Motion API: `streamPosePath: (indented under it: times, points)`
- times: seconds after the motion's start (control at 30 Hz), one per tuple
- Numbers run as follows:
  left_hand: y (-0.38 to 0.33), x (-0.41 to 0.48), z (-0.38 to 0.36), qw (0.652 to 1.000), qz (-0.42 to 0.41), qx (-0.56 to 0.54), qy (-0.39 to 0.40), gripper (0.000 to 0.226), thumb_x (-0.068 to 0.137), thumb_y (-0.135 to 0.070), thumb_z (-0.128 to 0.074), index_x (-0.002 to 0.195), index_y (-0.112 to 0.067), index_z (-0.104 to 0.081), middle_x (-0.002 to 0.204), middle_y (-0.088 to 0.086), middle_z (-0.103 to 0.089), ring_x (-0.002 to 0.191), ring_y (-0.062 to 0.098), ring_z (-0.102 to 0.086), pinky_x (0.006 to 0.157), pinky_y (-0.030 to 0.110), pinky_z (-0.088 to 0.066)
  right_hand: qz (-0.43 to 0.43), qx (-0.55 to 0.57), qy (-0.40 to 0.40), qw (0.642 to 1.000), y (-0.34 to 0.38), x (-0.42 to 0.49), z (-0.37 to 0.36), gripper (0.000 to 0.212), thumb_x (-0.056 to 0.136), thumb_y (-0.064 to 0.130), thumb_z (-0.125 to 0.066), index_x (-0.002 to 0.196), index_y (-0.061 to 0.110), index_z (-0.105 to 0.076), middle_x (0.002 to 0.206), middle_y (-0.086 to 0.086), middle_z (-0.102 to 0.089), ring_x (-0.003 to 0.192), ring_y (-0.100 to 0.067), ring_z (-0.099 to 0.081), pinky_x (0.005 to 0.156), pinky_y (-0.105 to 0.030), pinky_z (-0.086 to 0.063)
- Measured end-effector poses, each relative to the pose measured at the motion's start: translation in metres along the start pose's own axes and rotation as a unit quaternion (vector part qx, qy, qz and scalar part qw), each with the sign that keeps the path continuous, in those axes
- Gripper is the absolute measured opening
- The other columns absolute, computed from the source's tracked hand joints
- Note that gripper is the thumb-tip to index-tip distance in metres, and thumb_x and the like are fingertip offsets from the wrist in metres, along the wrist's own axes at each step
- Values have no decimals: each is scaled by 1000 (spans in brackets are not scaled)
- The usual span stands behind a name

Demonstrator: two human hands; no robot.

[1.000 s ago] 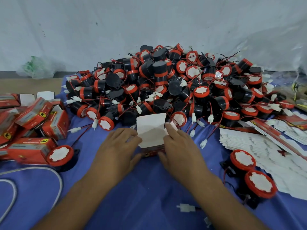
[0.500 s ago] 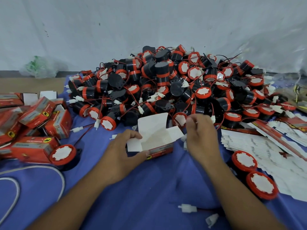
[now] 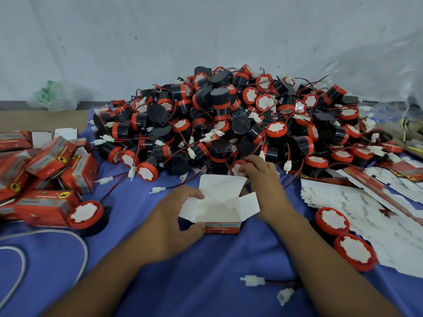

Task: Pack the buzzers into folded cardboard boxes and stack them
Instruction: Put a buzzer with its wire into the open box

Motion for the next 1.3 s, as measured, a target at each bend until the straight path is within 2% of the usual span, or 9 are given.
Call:
streamPosePath:
  times: [0.13,0.23,0.37,0.5,0.6,0.77,0.9,1.1,1.3]
  points:
    - [3,-1,2,1000,-14,4,13,43,77,-56,-59,117,-47,-46,118,-37,-46,102,-3,-52,76,11,-43,-43,-9,-8,999,-4,1,-2,80,80,18,-67,151,18,-29,126,-2,-32,109,-26,-34,86,-25,-31]
    - [4,-2,2,1000,-19,0,15,43,78,-57,-58,117,-44,-47,119,-36,-46,102,-1,-53,77,13,-44,-72,8,-22,997,-5,0,-2,29,91,37,-63,115,23,-53,112,5,-47,113,-24,-50,79,-12,-43]
    - [1,-2,4,1000,-17,9,1,42,78,-56,-60,117,-45,-46,115,-35,-47,79,1,-56,69,10,-43,-51,38,23,998,-10,-5,1,51,91,21,-65,139,26,-49,157,-10,-19,130,-36,-43,102,-35,-40]
    - [2,-3,6,1000,-21,17,-6,47,83,-31,-73,117,-44,-45,114,-30,-49,69,-9,-53,67,4,-39,-80,140,-66,985,-10,-3,2,23,93,28,-67,116,23,-64,140,-4,-36,112,-16,-50,86,-9,-32]
    - [3,-3,6,1000,-12,22,-5,45,82,-35,-71,118,-42,-45,113,-29,-49,62,-5,-53,63,6,-39,-96,157,-107,977,-7,-3,5,30,85,16,-77,110,16,-60,126,-5,-43,90,7,-45,77,5,-30]
    - [9,-2,8,999,1,34,-12,47,83,-43,-70,120,-47,-41,117,-32,-47,80,-14,-53,69,4,-39,-139,284,-199,928,-2,-3,31,47,89,26,-74,128,26,-49,126,11,-45,111,-6,-54,95,-28,-51]
    - [20,1,7,999,32,18,-11,54,85,-36,-73,130,-39,-42,127,-26,-48,82,-8,-57,68,6,-41,-62,472,-161,865,21,-10,51,50,85,24,-78,127,30,-52,117,16,-64,110,-5,-64,86,-17,-53]
    - [18,3,8,999,21,-33,-8,65,77,-51,-68,134,-50,-37,126,-30,-52,101,-2,-63,78,16,-52,165,223,8,961,55,-18,46,48,89,15,-73,134,24,-60,137,2,-50,122,-5,-48,102,-7,-33]
    - [20,5,8,1000,6,11,-14,61,82,-49,-69,131,-58,-33,138,-36,-41,123,-11,-46,96,10,-42,156,111,111,975,58,-19,37,56,95,3,-59,145,22,-42,143,7,-39,123,-20,-36,99,-17,-34]
Point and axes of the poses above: each hand's wrist, its own x-axis towards the middle knuckle, its own z-axis out of the back of the hand, y = z × x, the point moved 1 cm from there along x, towards the middle knuckle
